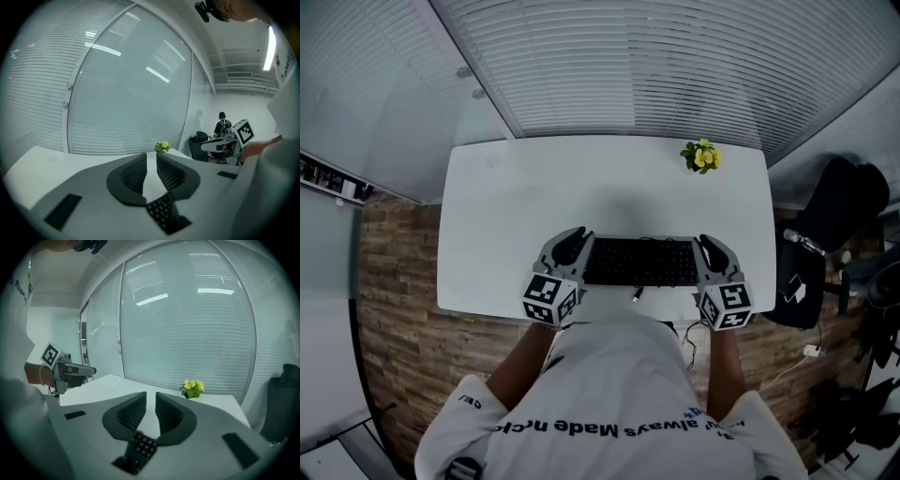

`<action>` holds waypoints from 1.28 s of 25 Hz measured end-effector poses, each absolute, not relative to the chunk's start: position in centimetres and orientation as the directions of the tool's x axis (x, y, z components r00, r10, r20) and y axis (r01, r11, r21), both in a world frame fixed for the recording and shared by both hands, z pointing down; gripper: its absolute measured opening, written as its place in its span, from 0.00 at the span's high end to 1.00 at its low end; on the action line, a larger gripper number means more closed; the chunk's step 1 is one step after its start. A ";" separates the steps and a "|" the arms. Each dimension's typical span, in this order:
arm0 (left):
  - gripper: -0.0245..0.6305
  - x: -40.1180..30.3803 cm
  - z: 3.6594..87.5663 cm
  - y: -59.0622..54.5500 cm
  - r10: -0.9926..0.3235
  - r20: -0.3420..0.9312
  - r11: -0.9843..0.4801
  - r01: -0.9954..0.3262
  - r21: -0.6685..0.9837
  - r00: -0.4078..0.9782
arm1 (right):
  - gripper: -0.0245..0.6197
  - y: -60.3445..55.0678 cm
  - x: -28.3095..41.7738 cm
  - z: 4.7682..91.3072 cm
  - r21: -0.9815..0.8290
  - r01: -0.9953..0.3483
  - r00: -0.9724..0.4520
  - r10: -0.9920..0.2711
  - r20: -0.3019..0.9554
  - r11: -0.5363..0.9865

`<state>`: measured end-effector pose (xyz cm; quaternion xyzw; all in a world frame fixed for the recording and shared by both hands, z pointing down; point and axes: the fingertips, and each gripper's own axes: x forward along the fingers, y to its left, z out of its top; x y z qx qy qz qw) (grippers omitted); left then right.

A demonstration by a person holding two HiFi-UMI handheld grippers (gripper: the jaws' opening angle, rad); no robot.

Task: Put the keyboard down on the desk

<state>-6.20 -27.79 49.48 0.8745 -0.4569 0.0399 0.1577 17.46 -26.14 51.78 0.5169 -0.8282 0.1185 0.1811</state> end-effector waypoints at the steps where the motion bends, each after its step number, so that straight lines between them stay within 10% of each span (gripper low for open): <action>1: 0.84 -6.1 48.7 -27.7 -0.787 0.198 -0.539 -0.808 0.238 0.584 | 0.86 -26.1 17.1 51.0 0.000 -0.896 -0.405 -0.816 0.412 0.445; 32: 0.93 -3.6 34.7 -23.8 -0.738 -0.085 -0.674 -0.726 0.138 0.669 | 0.92 -23.1 10.5 37.5 0.061 -0.795 -0.571 -0.779 0.258 0.604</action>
